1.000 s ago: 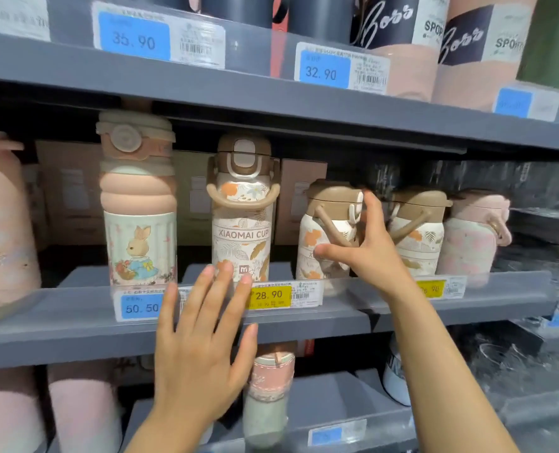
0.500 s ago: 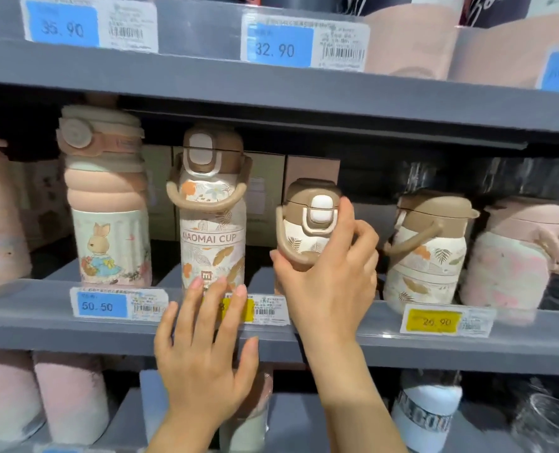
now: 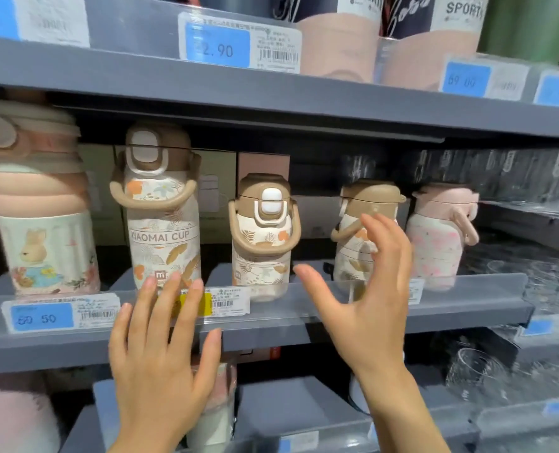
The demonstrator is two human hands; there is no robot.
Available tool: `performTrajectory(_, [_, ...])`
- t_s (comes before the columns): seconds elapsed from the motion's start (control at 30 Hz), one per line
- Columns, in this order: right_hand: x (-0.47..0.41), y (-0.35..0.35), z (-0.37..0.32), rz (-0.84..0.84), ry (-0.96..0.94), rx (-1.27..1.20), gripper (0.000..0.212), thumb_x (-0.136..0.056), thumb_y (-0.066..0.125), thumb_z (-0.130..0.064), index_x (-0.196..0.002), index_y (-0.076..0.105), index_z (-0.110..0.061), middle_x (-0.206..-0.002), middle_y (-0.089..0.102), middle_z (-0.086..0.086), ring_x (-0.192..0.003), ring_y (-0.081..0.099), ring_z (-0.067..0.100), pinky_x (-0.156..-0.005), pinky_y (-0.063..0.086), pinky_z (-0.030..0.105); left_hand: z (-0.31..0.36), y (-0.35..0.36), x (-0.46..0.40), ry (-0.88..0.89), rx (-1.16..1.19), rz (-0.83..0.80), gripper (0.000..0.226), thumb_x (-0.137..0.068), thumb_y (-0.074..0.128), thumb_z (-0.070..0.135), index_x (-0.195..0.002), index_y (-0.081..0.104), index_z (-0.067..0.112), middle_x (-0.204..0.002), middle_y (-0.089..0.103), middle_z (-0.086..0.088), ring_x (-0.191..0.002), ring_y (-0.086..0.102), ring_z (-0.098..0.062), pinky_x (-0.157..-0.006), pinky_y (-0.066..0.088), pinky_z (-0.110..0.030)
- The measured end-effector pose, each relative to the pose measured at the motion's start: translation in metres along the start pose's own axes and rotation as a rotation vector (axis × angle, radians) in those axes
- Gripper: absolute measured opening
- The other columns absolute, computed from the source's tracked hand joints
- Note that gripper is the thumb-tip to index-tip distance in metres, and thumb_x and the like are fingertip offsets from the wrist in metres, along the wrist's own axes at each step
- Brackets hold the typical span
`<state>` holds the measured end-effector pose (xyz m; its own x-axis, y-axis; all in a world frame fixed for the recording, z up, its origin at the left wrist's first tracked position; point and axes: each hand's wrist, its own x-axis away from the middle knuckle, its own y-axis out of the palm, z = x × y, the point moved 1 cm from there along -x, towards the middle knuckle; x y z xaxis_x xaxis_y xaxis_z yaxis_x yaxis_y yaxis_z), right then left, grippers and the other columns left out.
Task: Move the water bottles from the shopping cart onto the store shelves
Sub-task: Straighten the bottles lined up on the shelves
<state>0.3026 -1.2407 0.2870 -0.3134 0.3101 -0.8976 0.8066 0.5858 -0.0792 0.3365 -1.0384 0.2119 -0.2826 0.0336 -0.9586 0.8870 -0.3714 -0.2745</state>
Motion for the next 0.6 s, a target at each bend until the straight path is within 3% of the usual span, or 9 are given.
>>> performTrajectory(0.13, [-0.012, -0.024, 0.032, 0.083, 0.187, 0.054, 0.066, -0.081, 0.066, -0.043, -0.136, 0.041, -0.017, -0.136, 0.043, 0.0, -0.128, 0.042, 0.016, -0.104, 0.04, 0.045, 0.035, 0.01, -0.013, 0.108, 0.03, 0.0, 0.054, -0.09, 0.045, 0.038, -0.139, 0.044, 0.015, -0.144, 0.045, -0.014, -0.136, 0.036, -0.031, -0.115, 0.015, -0.052])
performTrajectory(0.4, [-0.052, 0.008, 0.041, -0.085, 0.294, 0.366, 0.104, -0.068, 0.075, -0.058, -0.148, 0.016, -0.027, -0.153, 0.014, 0.01, -0.136, 0.029, 0.031, -0.098, 0.044, 0.051, 0.055, 0.035, -0.005, 0.249, -0.078, -0.018, 0.054, -0.092, 0.046, 0.046, -0.139, 0.046, 0.019, -0.139, 0.053, -0.012, -0.131, 0.042, -0.03, -0.108, 0.026, -0.06])
performTrajectory(0.5, [-0.06, 0.009, 0.043, -0.11, 0.262, 0.327, 0.102, -0.069, 0.079, -0.046, -0.148, 0.017, -0.026, -0.148, 0.02, 0.007, -0.13, 0.035, 0.028, -0.096, 0.044, 0.04, 0.054, 0.036, -0.005, 0.26, -0.08, -0.015, 0.054, -0.092, 0.045, 0.047, -0.139, 0.047, 0.02, -0.139, 0.052, -0.012, -0.131, 0.042, -0.029, -0.108, 0.026, -0.059])
performTrajectory(0.6, [-0.066, -0.003, 0.054, -0.189, 0.355, 0.074, 0.101, -0.07, 0.083, -0.034, -0.148, 0.019, -0.026, -0.146, 0.026, 0.001, -0.127, 0.031, 0.009, -0.102, 0.031, 0.025, 0.054, 0.037, -0.004, 0.261, -0.066, -0.004, 0.055, -0.092, 0.045, 0.048, -0.139, 0.046, 0.02, -0.14, 0.051, -0.012, -0.131, 0.042, -0.029, -0.108, 0.025, -0.058])
